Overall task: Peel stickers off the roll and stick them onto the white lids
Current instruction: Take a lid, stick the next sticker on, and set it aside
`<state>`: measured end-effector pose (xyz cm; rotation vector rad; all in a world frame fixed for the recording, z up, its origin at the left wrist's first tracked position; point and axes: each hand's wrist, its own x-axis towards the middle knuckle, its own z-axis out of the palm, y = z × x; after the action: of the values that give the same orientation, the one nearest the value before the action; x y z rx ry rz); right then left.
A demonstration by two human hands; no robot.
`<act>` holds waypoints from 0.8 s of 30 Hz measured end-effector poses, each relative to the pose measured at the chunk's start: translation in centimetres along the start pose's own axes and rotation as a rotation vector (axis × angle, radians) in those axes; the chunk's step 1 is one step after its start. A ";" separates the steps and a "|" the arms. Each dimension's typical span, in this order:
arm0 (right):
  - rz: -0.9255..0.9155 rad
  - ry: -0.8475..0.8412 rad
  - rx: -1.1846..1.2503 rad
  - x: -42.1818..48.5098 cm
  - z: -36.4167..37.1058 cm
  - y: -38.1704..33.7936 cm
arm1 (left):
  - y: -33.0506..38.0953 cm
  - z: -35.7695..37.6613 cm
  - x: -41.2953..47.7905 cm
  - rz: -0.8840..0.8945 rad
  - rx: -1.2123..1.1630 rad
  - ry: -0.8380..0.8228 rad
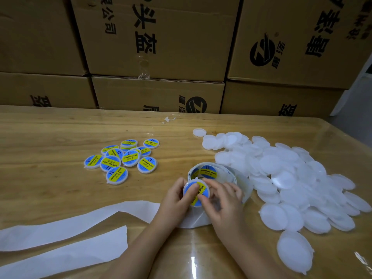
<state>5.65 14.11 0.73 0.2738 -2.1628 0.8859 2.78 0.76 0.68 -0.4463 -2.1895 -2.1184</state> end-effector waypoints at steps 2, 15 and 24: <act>-0.035 0.007 -0.003 0.0 0.2 0.0 | -0.2 0.0 0.0 0.025 0.079 0.023; -0.083 -0.006 0.002 0.0 0.1 -0.2 | -0.2 0.0 -0.2 0.122 0.156 0.011; -0.067 -0.038 -0.010 0.1 -0.2 -0.3 | -0.1 0.1 -0.3 0.119 0.152 0.004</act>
<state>5.80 14.04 1.02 0.3594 -2.1794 0.8384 3.00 0.78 0.48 -0.5443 -2.2404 -1.8760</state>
